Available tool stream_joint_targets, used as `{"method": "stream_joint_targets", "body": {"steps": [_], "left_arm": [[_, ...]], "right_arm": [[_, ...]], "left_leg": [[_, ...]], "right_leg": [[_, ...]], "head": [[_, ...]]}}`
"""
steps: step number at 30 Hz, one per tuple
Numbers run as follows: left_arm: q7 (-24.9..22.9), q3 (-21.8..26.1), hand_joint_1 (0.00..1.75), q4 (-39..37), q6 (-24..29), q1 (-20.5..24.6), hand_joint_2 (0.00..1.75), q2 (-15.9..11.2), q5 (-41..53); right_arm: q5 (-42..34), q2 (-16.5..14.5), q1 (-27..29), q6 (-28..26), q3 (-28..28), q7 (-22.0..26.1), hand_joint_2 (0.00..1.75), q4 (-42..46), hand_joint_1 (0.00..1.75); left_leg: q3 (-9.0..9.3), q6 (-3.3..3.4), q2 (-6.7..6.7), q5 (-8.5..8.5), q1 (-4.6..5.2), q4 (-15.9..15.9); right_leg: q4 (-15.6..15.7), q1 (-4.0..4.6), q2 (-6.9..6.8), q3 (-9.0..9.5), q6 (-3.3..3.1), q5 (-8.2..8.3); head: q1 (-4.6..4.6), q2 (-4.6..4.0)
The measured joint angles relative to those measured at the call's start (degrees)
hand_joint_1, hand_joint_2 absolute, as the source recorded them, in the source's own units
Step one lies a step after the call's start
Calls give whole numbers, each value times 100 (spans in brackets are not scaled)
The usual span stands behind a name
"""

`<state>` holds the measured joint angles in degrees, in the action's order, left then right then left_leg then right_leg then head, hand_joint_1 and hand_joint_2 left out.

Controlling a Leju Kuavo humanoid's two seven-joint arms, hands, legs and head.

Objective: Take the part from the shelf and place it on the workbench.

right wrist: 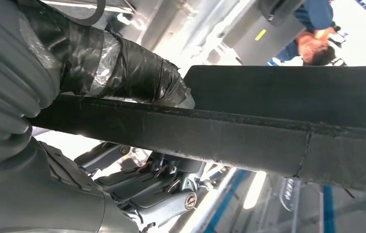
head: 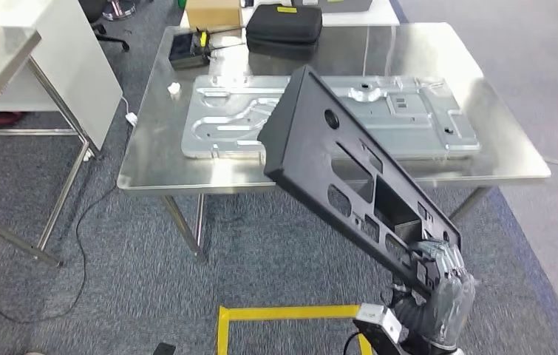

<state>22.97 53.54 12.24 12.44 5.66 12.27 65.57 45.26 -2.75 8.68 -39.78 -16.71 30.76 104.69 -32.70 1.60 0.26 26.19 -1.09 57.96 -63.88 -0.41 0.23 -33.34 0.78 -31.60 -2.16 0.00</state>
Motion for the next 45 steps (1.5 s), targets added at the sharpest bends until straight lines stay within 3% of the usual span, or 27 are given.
{"method": "stream_joint_targets", "body": {"steps": [2, 3, 4, 5, 7, 9, 11, 14, 15, 17, 18, 19, 20, 21, 22, 24, 28, 30, 33, 34, 35, 36, 38, 39, 40, 43, 45], "left_arm": [[1, -2, 0, 0, -4, 19, 175, 1, 9], [0, -3, 0, 0, -6, 24, 175, 2, 12], [-1, -4, 0, 0, -8, 23, 175, 3, 15], [-3, -5, 0, 0, -11, 20, 175, 5, 19], [-7, -9, 0, 0, -20, 15, 175, 10, 32], [-10, -17, 0, 0, -28, 28, 175, 13, 47], [-14, -27, 0, 0, -35, 44, 175, 13, 59], [-18, -43, 0, 0, -40, 58, 175, 12, 68], [-19, -48, 0, 0, -40, 62, 175, 12, 71], [-20, -57, 0, 0, -39, 62, 175, 12, 74], [-22, -61, 0, 0, -41, 55, 175, 13, 77], [-25, -67, 0, 0, -42, 44, 175, 13, 79], [-28, -72, 0, 0, -43, 35, 175, 14, 81], [-29, -78, 0, 0, -45, 30, 175, 14, 84], [-30, -83, 0, 0, -47, 28, 175, 13, 87], [-31, -91, 0, 0, -50, 36, 175, 3, 91], [-32, -110, 0, 0, -55, 48, 175, -3, 99], [-31, -116, 0, 0, -59, 46, 175, 2, 102], [-35, -133, 0, 0, -78, 66, 175, 8, 121], [-43, -138, 0, 0, -84, 66, 175, 9, 130], [-54, -140, 0, 0, -87, 63, 175, 9, 140], [-65, -142, 0, 0, -91, 62, 175, 10, 153], [-87, -149, 0, 0, -98, 69, 175, 14, 179], [-97, -154, 0, 0, -102, 78, 175, 17, 188], [-106, -160, 0, 0, -104, 90, 175, 19, 197], [-125, -191, 0, 0, -106, 126, 175, 20, 220], [-131, -218, 0, 0, -109, 146, 175, 21, 229]], "right_arm": [[20, 3, -18, 0, -1, -4, 175, -1, 175], [26, 5, -21, 0, -1, -8, 175, -2, 175], [29, 7, -22, 0, -1, -12, 175, -4, 175], [31, 8, -26, 0, -1, -17, 175, -5, 175], [40, 11, -52, 0, -3, -25, 175, -8, 175], [52, 17, -100, 0, -16, -35, 175, -13, 175], [59, 26, -135, 0, -33, -56, 175, -19, 175], [68, 42, -176, 1, -55, -93, 175, -21, 175], [73, 48, -196, 1, -66, -104, 175, -22, 175], [84, 55, -228, 1, -83, -125, 175, -32, 175], [90, 57, -234, 2, -87, -133, 175, -41, 175], [96, 60, -236, 2, -89, -144, 175, -52, 175], [102, 63, -237, 2, -90, -153, 175, -61, 175], [110, 65, -241, 2, -91, -163, 175, -66, 175], [120, 67, -247, 2, -95, -172, 175, -67, 175], [136, 70, -276, 2, -106, -179, 175, -70, 175], [147, 84, -316, 1, -134, -190, 175, -75, 175], [153, 95, -359, 0, -137, -190, 175, -70, 175], [168, 122, -432, 0, -140, -197, 175, -81, 175], [173, 134, -447, 1, -142, -208, 175, -92, 175], [183, 147, -466, 1, -144, -227, 175, -103, 175], [197, 161, -501, 1, -149, -250, 175, -115, 175], [233, 187, -610, 0, -170, -297, 175, -138, 175], [248, 199, -674, 0, -186, -314, 175, -148, 175], [260, 208, -730, 1, -204, -333, 175, -156, 175], [296, 221, -860, 2, -238, -389, 175, -171, 175], [330, 230, -983, 2, -267, -429, 175, -180, 175]], "left_leg": [[18, 32, 2, 21, 1, -5], [28, 37, 2, 35, 0, -3], [47, 35, 1, 52, -2, 0], [75, 24, -1, 75, -6, 5], [133, -19, -6, 136, -13, 18], [147, -90, -7, 185, 5, 42], [146, -160, -3, 199, 24, 36], [99, -243, 2, 326, 6, 192], [-18, -258, 1, 452, 0, 445], [-435, -269, -2, 750, -3, 1230], [-643, -269, -2, 823, -3, 1565], [-776, -263, -2, 788, -3, 1726], [-800, -248, -2, 640, -2, 1659], [-712, -220, -3, 395, 3, 1365], [-568, -180, -5, 141, 16, 962], [-306, -99, -7, -113, 61, 322], [-168, -26, -14, -72, 89, 51], [-66, 23, -15, -79, 46, -53], [51, 74, -9, -19, 31, -94], [90, 75, -11, 16, 30, -93], [136, 69, -15, 53, 27, -91], [191, 58, -19, 96, 23, -87], [301, 7, -25, 197, 24, -72], [331, -29, -27, 244, 31, -60], [345, -66, -28, 279, 39, -54], [373, -161, -20, 340, 41, -72], [296, -215, -16, 479, 27, 165]], "right_leg": [[-764, -20, -2, -416, 43, -301], [-1056, -34, -3, -600, 60, -363], [-1159, -49, -4, -696, 72, -311], [-1012, -64, -6, -665, 79, -133], [-274, -88, -20, -365, 75, 330], [288, -68, -28, -133, 38, 516], [383, -37, -17, -109, -20, 477], [438, -68, -6, -48, -146, 466], [460, -74, -10, -13, -188, 457], [466, -48, -22, 34, -249, 421], [466, -33, -20, 58, -266, 400], [466, -19, -13, 88, -276, 375], [465, -7, -2, 127, -279, 347], [465, 5, 9, 177, -275, 314], [466, 12, 17, 220, -269, 279], [459, 27, 24, 258, -227, 214], [493, 12, 10, 286, -88, 159], [256, 16, -3, 209, -32, 25], [-808, -32, -7, -421, 42, -335], [-1044, -54, -8, -612, 64, -333], [-1066, -76, -10, -702, 82, -210], [-857, -96, -14, -678, 93, 26], [-111, -113, -25, -431, 93, 531], [195, -105, -27, -307, 73, 659], [369, -90, -26, -232, 50, 694], [451, -69, -14, -170, -51, 613], [492, -89, -11, -106, -131, 580]], "head": [[-2, 0], [-3, 0], [-2, 0], [-3, 0], [-4, 0], [-1, 0], [1, 0], [6, 0], [9, 0], [14, 0], [13, 0], [14, 0], [13, 0], [14, 0], [13, 0], [10, 0], [9, 0], [-4, 0], [-16, 0], [-17, 0], [-17, 0], [-17, 0], [-19, 0], [-20, 0], [-18, 0], [-14, 0], [-11, 0]]}}
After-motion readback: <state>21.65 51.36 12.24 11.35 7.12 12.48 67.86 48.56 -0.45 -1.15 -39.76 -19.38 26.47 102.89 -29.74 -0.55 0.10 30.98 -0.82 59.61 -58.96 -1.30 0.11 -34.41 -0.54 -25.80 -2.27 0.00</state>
